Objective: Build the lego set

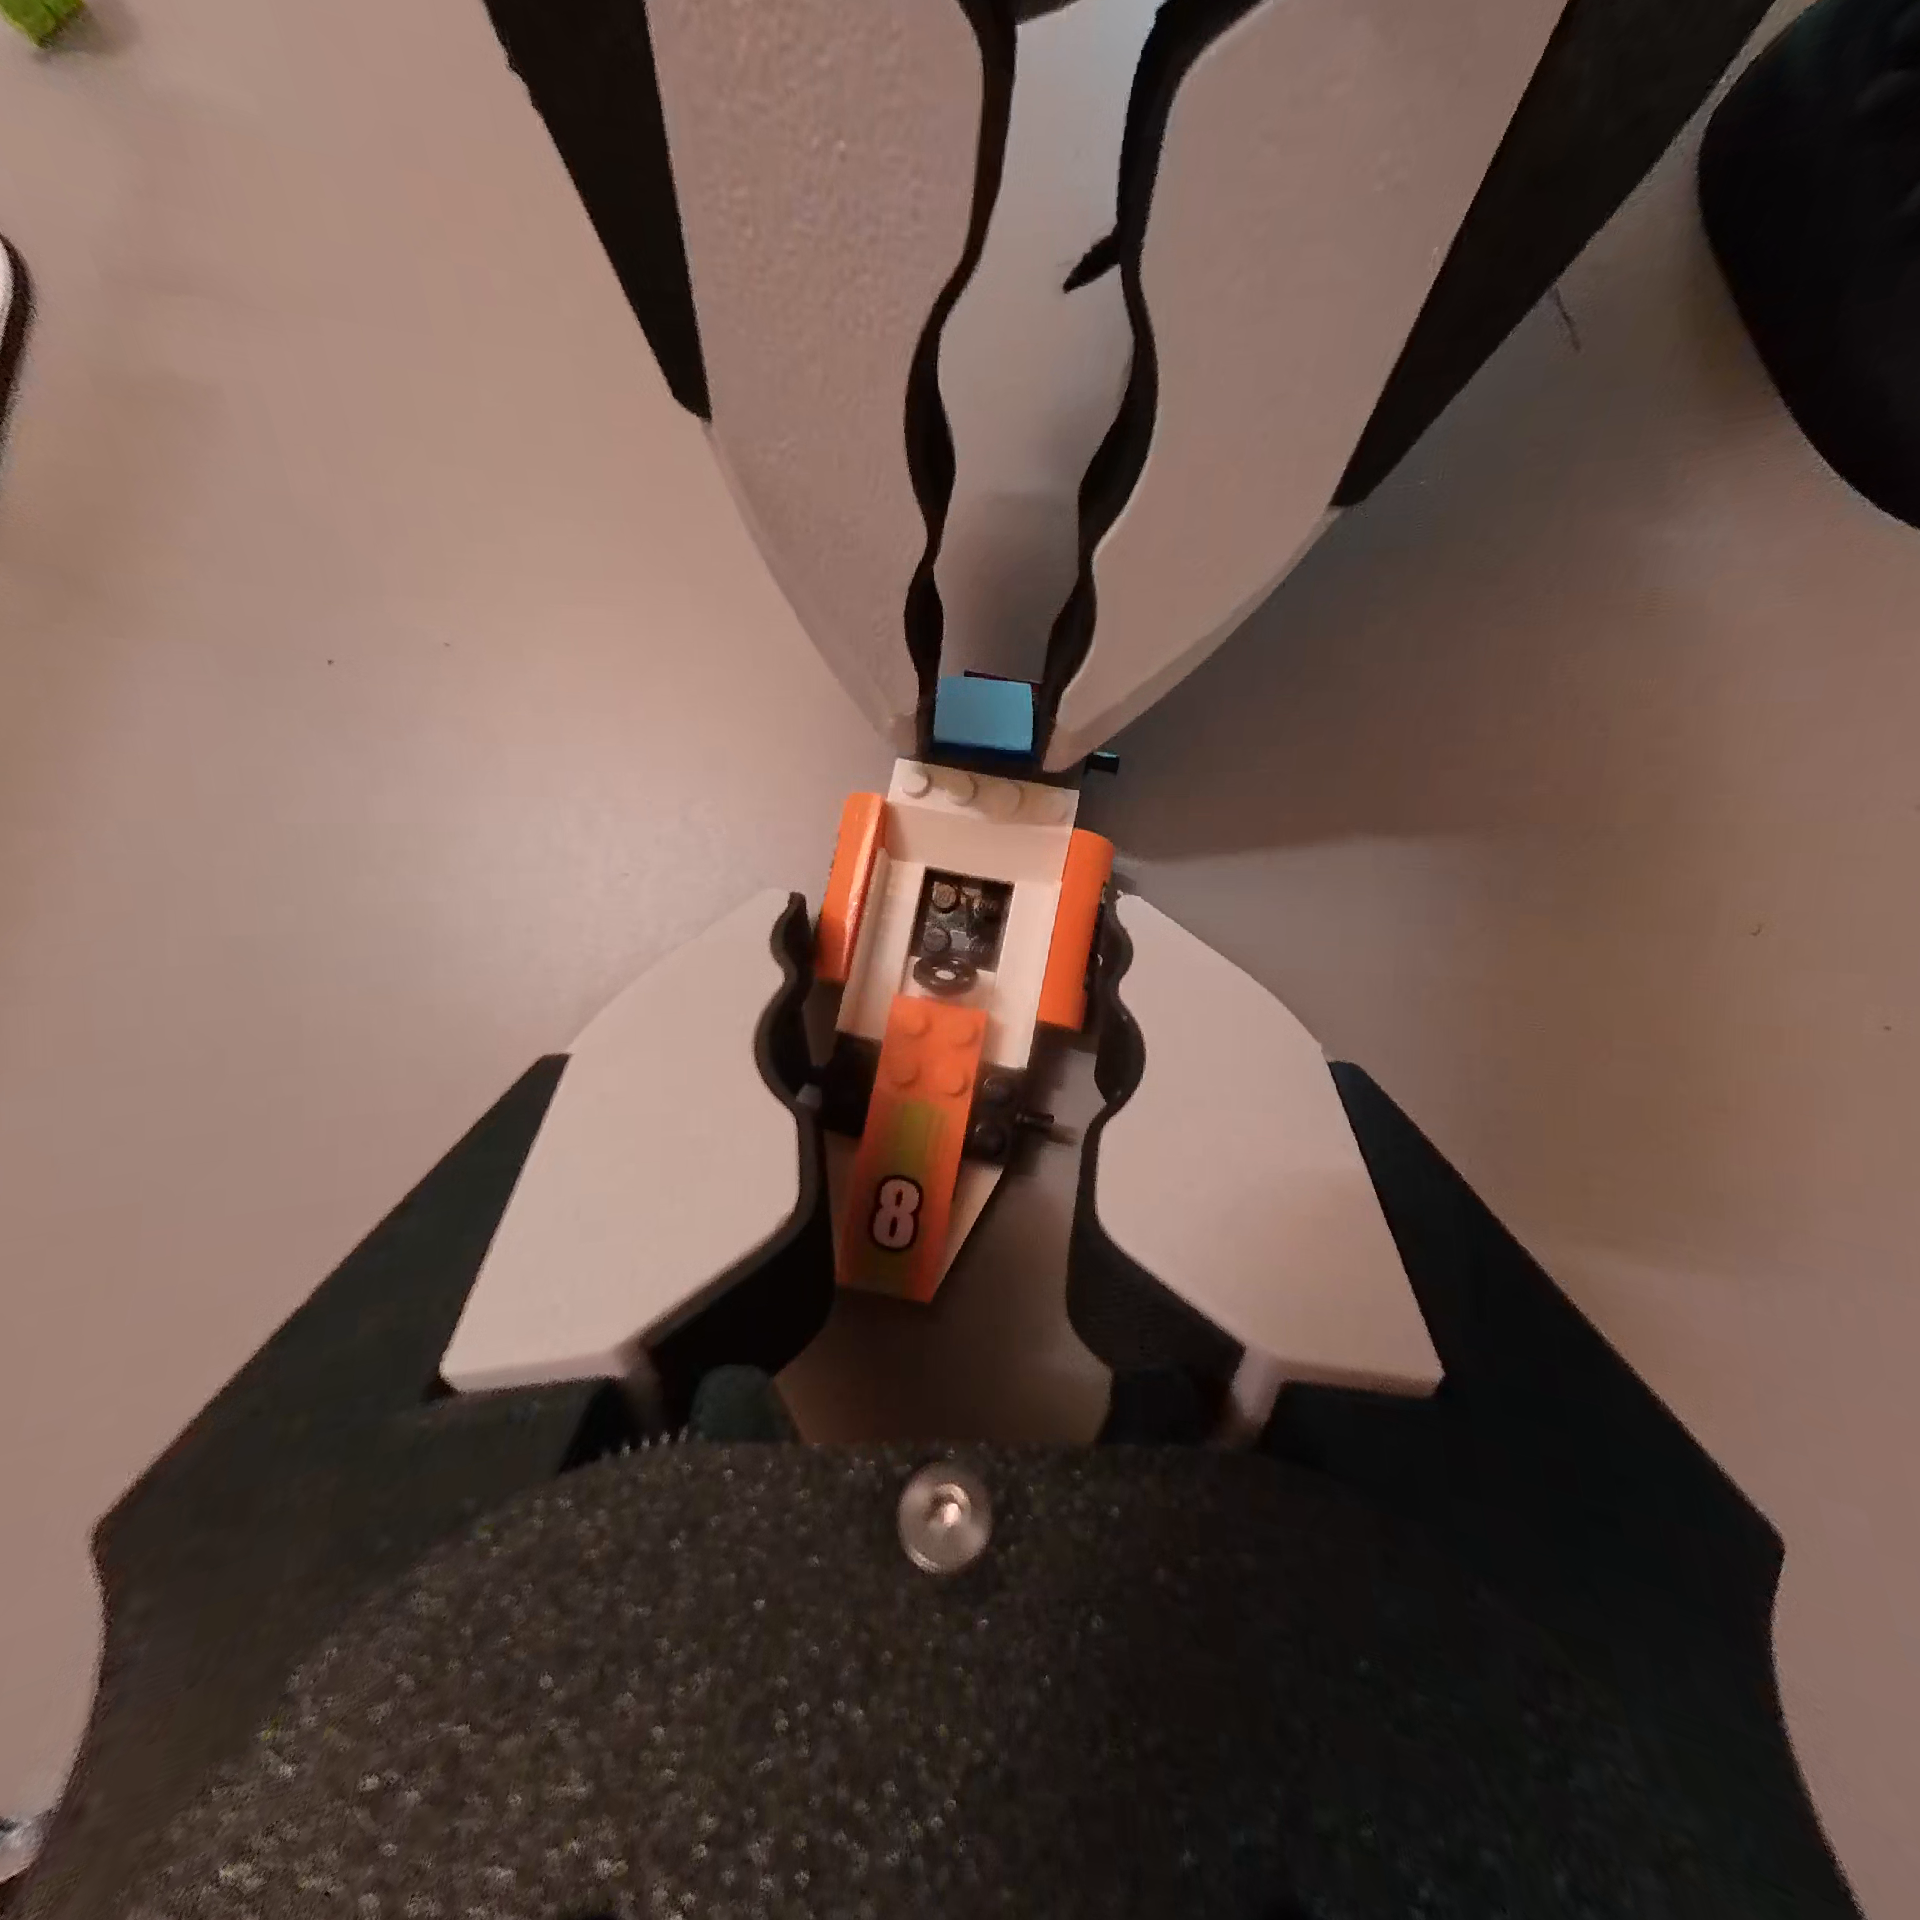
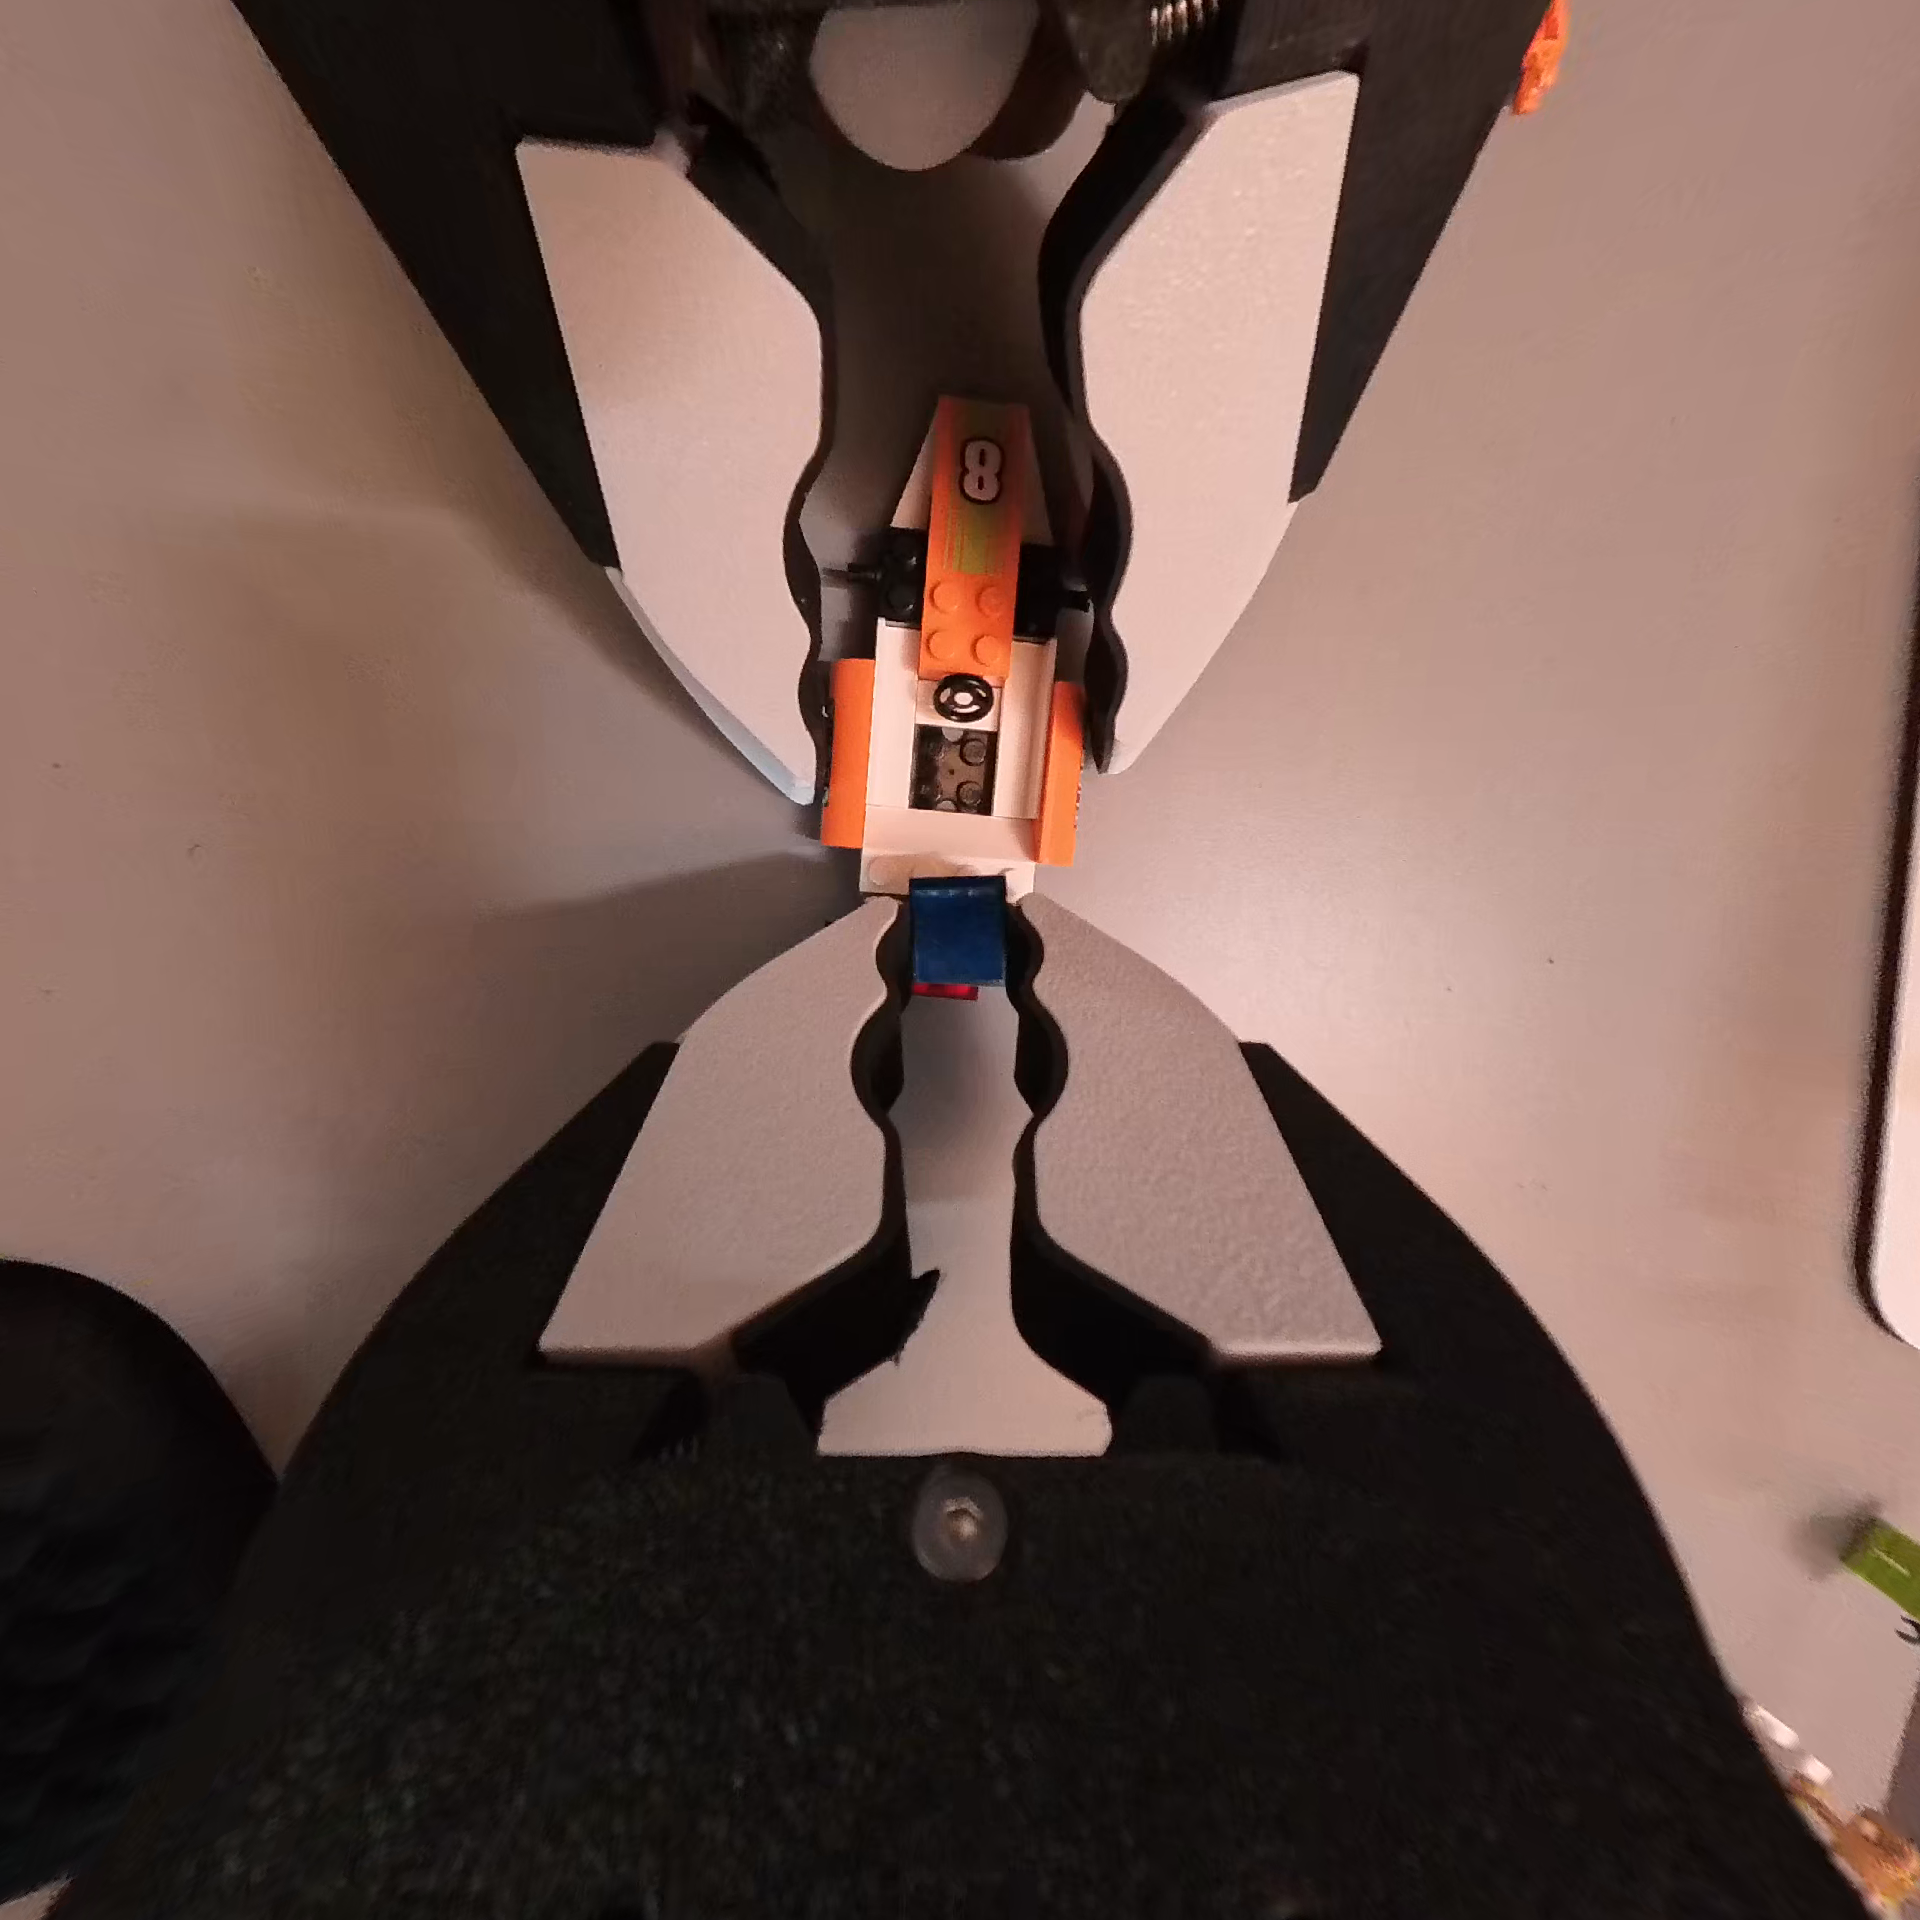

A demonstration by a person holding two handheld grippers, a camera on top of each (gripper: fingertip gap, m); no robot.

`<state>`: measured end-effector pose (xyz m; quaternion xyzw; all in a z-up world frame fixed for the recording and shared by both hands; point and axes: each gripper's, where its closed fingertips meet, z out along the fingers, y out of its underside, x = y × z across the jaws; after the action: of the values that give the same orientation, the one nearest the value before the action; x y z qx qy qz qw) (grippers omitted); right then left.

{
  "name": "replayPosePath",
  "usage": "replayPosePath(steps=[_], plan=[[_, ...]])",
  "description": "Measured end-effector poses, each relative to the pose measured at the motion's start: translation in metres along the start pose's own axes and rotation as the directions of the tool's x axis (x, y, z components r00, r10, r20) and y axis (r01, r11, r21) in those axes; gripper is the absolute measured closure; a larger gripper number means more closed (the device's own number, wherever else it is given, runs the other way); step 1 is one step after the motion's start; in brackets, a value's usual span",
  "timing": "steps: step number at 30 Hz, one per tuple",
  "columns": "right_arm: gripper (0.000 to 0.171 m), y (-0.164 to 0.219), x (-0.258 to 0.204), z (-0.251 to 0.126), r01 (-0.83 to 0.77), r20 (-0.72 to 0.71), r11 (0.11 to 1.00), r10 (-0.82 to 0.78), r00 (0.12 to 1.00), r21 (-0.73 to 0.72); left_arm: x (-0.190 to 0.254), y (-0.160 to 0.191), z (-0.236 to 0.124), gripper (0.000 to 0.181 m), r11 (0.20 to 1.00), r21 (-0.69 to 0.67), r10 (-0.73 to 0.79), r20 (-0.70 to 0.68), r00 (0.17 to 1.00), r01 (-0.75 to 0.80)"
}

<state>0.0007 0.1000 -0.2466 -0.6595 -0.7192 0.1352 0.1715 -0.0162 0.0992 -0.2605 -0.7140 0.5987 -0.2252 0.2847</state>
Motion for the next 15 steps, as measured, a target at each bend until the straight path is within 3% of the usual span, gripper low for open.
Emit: replayPosePath(steps=[15], plan=[[0.151, -0.0042, 0.0004, -0.0043, -0.033, 0.062, 0.995, 0.027, 0.998, 0.091, 0.0001, 0.0002, -0.0005, 0.129, 1.000, 0.005, 0.005, -0.004, 1.000, -0.005]])
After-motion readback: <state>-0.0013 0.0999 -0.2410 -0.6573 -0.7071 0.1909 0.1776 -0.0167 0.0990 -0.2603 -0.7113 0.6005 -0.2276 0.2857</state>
